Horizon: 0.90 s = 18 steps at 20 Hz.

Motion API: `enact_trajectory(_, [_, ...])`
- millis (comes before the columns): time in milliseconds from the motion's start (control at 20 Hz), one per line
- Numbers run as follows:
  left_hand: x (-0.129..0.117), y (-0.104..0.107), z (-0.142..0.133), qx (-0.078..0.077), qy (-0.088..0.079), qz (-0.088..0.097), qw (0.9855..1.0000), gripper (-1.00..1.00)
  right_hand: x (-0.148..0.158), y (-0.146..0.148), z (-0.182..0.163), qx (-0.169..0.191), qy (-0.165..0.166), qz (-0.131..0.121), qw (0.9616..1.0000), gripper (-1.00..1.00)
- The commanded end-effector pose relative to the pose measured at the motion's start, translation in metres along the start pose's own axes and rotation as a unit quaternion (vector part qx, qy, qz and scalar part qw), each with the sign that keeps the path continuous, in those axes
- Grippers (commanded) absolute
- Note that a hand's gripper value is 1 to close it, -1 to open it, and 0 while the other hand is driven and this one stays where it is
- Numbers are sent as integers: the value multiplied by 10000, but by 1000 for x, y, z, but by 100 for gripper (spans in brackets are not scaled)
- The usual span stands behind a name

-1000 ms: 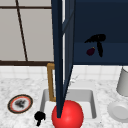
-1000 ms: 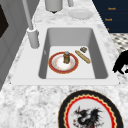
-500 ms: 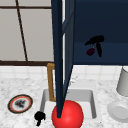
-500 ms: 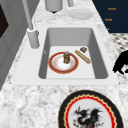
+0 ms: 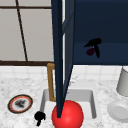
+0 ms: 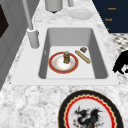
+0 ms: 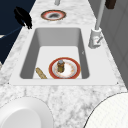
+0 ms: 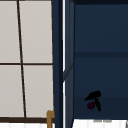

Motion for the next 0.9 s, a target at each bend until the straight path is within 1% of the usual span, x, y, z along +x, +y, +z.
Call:
enact_trajectory(0, [0,0,0,0,0,0,10000,0,-13,8,-34,125,-6,299,9995,-100])
enact_trajectory(100, [0,0,0,0,0,0,10000,0,-22,14,-53,138,-56,344,9993,-100])
enact_trajectory(300, [0,0,0,0,0,0,10000,0,-36,22,-85,140,-136,358,9992,-100])
enact_trajectory(450, [0,0,0,0,0,0,10000,0,-45,15,-105,611,-181,46,9980,-100])
enact_trajectory(500, [0,0,0,0,0,0,10000,0,-49,12,-103,634,-309,-108,9975,-100])
enact_trajectory(600, [0,0,0,0,0,0,10000,0,-55,10,-100,629,-456,-294,9965,-100])
enact_trajectory(700, [0,0,0,0,0,0,10000,0,-56,7,-93,628,-550,-350,9959,-100])
enact_trajectory(850, [0,0,0,0,0,0,10000,0,-61,4,-88,631,-626,-548,9945,-100])
